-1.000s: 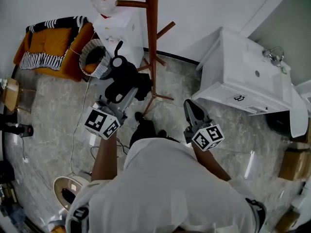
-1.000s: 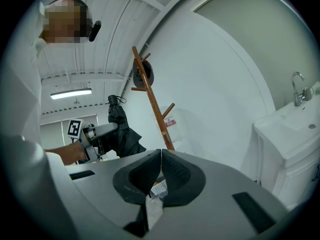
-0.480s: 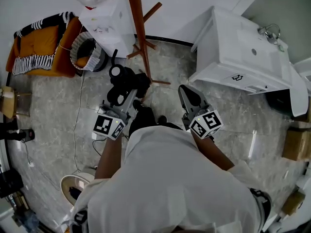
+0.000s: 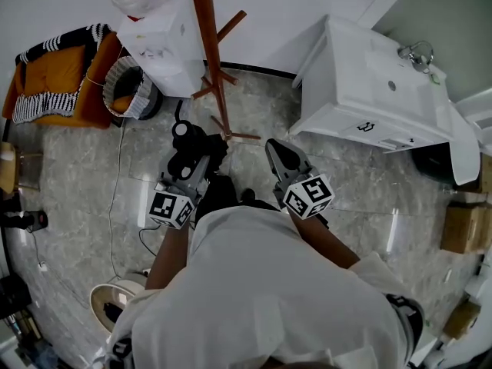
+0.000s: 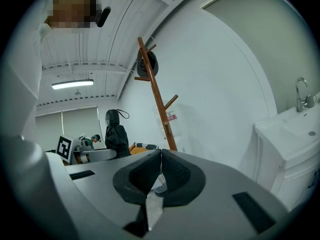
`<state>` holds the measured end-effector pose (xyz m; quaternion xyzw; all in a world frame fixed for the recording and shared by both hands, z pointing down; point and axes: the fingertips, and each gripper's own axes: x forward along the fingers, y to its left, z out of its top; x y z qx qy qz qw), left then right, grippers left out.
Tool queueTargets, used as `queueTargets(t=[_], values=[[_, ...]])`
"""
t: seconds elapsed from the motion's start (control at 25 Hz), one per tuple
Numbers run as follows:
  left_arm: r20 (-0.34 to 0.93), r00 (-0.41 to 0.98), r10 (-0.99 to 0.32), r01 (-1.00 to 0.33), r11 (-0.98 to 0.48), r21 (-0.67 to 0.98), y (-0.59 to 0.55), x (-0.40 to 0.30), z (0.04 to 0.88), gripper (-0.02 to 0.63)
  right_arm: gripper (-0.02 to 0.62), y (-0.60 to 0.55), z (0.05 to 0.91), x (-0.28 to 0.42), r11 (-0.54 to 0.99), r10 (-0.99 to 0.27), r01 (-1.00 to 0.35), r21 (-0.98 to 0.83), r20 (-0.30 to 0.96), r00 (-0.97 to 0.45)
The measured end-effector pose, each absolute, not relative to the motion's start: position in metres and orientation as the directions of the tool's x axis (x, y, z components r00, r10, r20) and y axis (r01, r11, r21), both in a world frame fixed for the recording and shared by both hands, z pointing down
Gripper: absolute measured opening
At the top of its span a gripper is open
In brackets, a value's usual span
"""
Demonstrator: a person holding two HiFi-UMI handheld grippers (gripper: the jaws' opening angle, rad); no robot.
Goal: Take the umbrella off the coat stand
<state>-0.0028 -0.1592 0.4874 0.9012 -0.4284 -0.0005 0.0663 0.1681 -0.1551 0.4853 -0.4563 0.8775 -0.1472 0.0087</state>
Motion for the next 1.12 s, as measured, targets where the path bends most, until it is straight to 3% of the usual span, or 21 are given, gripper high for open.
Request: queueTargets(t=[1.12], values=[[0.038, 0.651, -0.758, -0.756, -0.644, 0.118, -0.174, -0.008, 0.471, 0.215, 0.014, -0.170, 0.473, 0.158, 0.552, -0.817, -0.819, -0.157, 0.092, -0.569]])
